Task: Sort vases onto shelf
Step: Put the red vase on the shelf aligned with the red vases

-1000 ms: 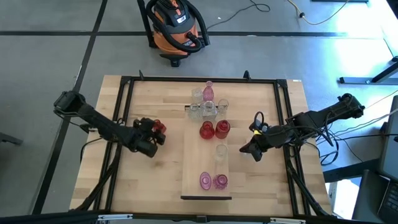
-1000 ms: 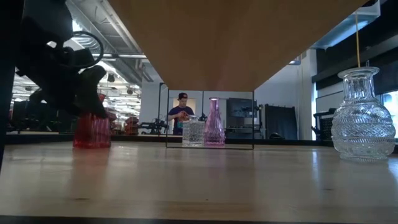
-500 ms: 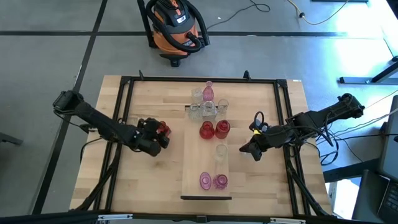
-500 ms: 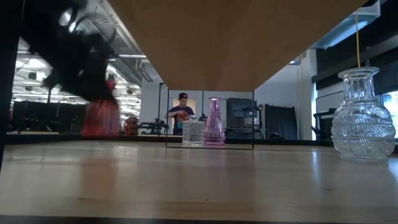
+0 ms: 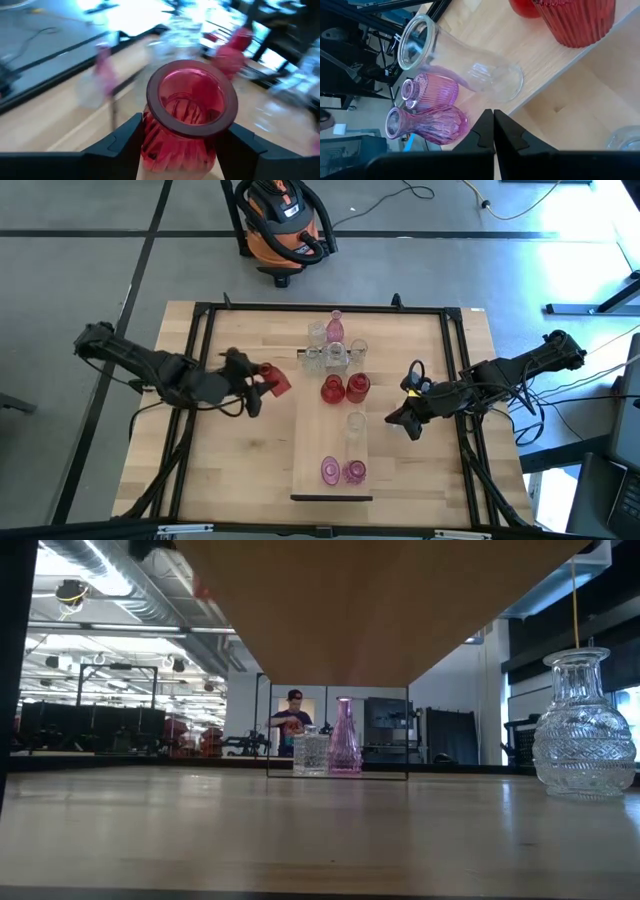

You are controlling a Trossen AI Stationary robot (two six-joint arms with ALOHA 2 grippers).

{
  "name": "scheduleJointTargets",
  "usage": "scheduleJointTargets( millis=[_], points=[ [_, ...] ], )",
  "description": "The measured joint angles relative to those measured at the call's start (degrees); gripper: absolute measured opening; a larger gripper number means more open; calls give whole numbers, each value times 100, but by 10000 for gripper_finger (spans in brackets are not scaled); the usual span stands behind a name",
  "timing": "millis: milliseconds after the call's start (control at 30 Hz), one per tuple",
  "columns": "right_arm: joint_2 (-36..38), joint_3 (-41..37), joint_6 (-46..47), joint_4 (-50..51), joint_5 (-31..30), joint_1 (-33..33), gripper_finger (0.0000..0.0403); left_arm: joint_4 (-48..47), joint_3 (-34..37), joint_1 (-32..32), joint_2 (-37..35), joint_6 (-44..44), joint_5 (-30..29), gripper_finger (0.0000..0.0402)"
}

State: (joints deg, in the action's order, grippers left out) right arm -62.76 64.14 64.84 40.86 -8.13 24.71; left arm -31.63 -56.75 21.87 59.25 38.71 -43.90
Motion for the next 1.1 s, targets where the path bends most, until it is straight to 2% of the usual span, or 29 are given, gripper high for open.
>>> scheduleJointTargets(
  millis=[100,200,333,433,500,600,933,1100],
  points=[
    [0,0,-87,8,-19,0,0,141,-426,-295,350,-677,879,197],
    [0,0,-103,11,-23,0,0,-238,-985,-555,846,-1056,1488,197],
    [0,0,-103,8,-23,0,0,-583,-1787,-767,1586,-1803,1891,197],
    [0,0,-103,4,-23,0,0,-729,-2013,-882,2022,-2155,2118,197],
    [0,0,-103,2,-23,2,0,-606,-2000,-943,2218,-2270,2346,197],
    [0,0,-103,-2,-23,2,0,-308,-1750,-923,2360,-2409,2312,197],
    [0,0,-79,-11,23,7,0,1010,-723,-919,2193,-2358,2302,197],
    [0,0,-81,-7,127,7,0,999,-651,-923,2180,-2120,2052,197]
  ],
)
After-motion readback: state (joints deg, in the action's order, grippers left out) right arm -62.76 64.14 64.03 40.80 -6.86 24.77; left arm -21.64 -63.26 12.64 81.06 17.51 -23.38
